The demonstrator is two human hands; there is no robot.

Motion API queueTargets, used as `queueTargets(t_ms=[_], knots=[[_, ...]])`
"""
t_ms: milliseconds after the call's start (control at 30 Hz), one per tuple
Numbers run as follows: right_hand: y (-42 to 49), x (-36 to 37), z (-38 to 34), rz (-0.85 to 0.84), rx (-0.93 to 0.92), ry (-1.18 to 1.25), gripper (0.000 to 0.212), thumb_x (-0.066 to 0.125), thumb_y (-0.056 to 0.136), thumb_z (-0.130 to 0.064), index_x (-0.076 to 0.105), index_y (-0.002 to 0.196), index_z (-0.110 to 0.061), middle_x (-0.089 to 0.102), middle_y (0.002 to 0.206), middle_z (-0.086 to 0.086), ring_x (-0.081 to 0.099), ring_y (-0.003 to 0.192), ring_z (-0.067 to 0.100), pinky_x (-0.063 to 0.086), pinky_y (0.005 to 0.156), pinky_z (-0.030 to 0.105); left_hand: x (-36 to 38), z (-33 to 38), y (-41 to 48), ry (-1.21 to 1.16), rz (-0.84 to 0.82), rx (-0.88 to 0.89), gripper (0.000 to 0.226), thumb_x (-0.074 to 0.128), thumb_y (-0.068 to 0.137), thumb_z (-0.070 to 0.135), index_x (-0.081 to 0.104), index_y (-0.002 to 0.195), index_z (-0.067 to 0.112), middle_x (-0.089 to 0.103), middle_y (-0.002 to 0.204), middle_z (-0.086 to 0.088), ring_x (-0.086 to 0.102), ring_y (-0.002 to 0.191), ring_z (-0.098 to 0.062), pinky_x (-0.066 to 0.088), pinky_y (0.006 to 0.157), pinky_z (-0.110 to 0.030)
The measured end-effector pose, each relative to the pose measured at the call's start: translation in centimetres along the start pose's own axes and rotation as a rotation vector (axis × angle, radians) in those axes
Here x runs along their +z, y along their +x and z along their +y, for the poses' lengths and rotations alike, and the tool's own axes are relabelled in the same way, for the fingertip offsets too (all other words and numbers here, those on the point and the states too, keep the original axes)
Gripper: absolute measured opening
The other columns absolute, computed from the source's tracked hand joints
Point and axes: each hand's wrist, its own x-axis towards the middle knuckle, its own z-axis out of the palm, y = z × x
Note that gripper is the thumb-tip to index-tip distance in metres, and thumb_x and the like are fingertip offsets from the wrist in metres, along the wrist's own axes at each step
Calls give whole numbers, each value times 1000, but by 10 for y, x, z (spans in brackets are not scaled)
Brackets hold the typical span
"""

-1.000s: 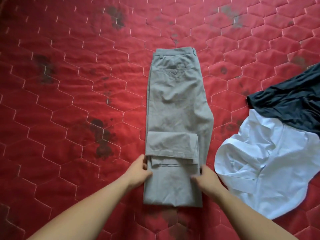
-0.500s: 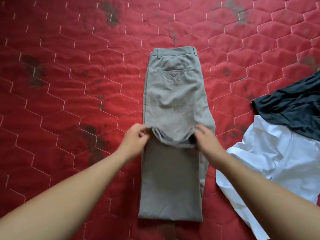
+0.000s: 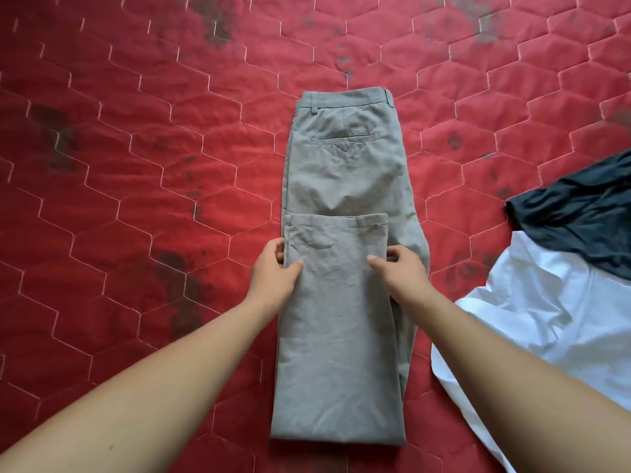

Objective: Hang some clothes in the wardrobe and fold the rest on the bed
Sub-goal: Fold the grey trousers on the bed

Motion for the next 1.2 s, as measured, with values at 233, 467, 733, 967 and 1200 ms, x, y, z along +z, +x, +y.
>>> queueTargets(t_ms=[233, 467, 733, 967, 1200], knots=[[8, 5, -5, 42, -153, -122, 16, 56, 96, -20, 44, 107, -20, 59, 91, -3, 57, 78, 15, 47, 70, 35, 0, 11, 6, -39, -36, 29, 54, 71, 88, 10, 53, 138, 17, 60, 131, -5, 60, 118, -22, 48, 105, -38], [21, 0, -20, -95, -26, 163, 6, 63, 95, -14, 67, 91, -12, 69, 87, 8, 61, 77, 21, 48, 63, 31, -1, 18, 22, -60, -119, -74, 21, 75, 88, 18, 70, 97, 0, 74, 97, -16, 70, 87, -31, 58, 81, -46], [39, -18, -64, -41, -144, 315, 18, 73, 89, -15, 60, 76, -17, 63, 69, 2, 55, 61, 19, 42, 58, 29, -8, 42, 44, -282, -77, 0, 4, 67, 95, 13, 71, 96, 12, 75, 94, -7, 70, 85, -18, 58, 78, -35], [23, -12, -5, -288, 161, 117, 37, 75, 89, -30, 67, 117, -7, 73, 99, 11, 70, 76, 18, 51, 63, 27, -10, 11, 19, 39, -168, -145, 22, 78, 84, 16, 74, 103, 7, 73, 109, -12, 71, 99, -25, 59, 89, -42], [-73, -7, 127, -458, 390, 239, 23, 74, 88, -12, 75, 108, -1, 77, 104, 13, 75, 95, 29, 59, 78, 34, -14, -62, -67, 61, -440, -334, 10, 78, 83, 15, 78, 91, 9, 78, 86, 2, 75, 78, -11, 61, 69, -28]])
